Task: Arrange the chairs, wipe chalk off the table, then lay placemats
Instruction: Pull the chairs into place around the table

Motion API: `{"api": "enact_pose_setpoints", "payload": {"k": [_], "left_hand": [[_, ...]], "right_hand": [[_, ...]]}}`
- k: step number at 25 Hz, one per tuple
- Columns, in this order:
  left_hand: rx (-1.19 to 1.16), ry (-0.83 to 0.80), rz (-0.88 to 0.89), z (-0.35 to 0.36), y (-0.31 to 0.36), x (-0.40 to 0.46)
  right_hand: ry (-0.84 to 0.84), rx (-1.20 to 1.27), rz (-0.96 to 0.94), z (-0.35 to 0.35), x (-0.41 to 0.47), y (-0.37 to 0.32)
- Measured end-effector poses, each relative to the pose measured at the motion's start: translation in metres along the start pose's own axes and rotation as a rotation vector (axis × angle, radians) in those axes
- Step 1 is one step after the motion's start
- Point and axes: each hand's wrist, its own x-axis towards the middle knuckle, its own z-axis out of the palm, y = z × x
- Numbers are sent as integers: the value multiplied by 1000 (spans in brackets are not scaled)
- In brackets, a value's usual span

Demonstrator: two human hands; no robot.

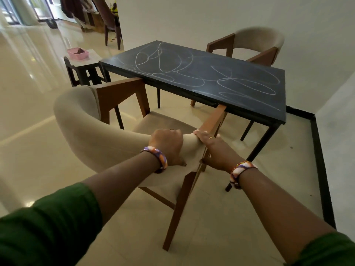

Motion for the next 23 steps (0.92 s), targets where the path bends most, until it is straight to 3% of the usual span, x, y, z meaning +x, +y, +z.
{"api": "enact_pose_setpoints", "payload": {"k": [4,10,15,19,23], "left_hand": [[-13,-86,-194,1,45,33],[-16,-208,-200,7,70,82],[-246,-267,-220,22,75,132],[-522,-424,-235,41,69,174],[-481,-417,-385,51,74,195]], "right_hand": [[-81,-14,-88,-4,15,24],[-77,-126,-190,-2,55,49],[-146,-230,-272,-2,100,86],[-167,-207,-312,-15,131,113],[-180,-268,-421,-18,154,133]]}}
